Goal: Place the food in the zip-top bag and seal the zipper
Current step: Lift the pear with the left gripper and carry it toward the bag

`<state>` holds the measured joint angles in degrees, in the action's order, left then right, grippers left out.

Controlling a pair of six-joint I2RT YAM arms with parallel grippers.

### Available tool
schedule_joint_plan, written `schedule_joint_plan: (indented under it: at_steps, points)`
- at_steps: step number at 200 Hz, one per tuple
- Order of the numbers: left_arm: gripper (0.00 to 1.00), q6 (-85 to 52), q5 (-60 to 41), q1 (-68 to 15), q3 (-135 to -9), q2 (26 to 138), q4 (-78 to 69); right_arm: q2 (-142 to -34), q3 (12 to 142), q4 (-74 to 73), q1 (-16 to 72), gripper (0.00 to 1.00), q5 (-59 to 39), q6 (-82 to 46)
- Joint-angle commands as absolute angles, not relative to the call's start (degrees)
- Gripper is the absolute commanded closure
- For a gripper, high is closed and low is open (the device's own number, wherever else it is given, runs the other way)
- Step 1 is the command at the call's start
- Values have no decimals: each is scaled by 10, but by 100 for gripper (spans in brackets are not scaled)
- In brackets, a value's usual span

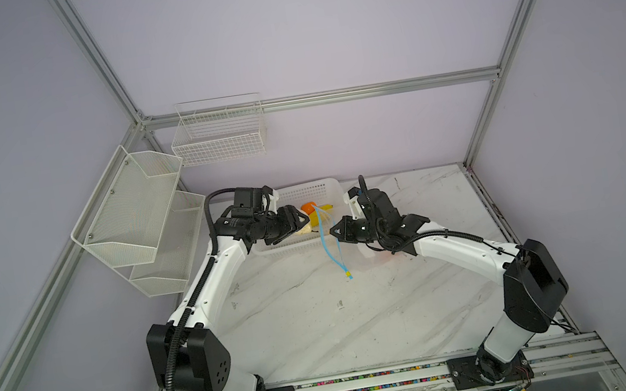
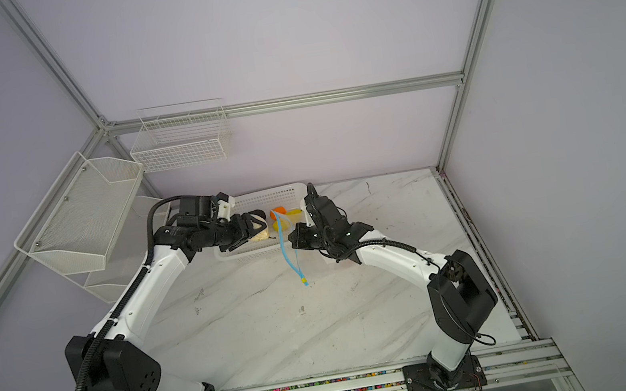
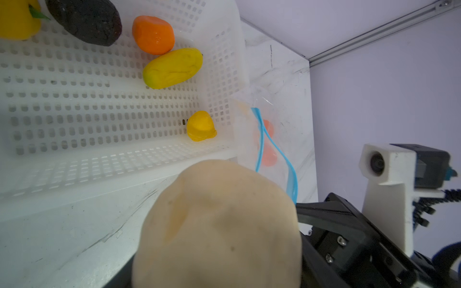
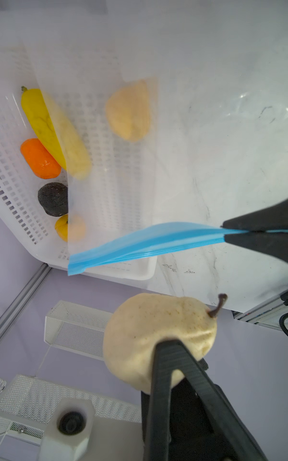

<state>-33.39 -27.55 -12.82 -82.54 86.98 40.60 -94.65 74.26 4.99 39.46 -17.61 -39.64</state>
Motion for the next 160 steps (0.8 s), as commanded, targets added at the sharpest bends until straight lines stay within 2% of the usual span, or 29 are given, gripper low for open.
schedule_joint_plan:
  at_steps: [1,70,160]
  points:
    - [45,-323,-337,-128,-794,839,352,-951,765,48,392,100,-170,-403]
    - [48,-367,-418,-133,-744,788,248,-958,781,48,392,100,-186,-407]
    - [52,-391,-457,-159,-709,791,149,-956,795,51,392,100,-189,-414]
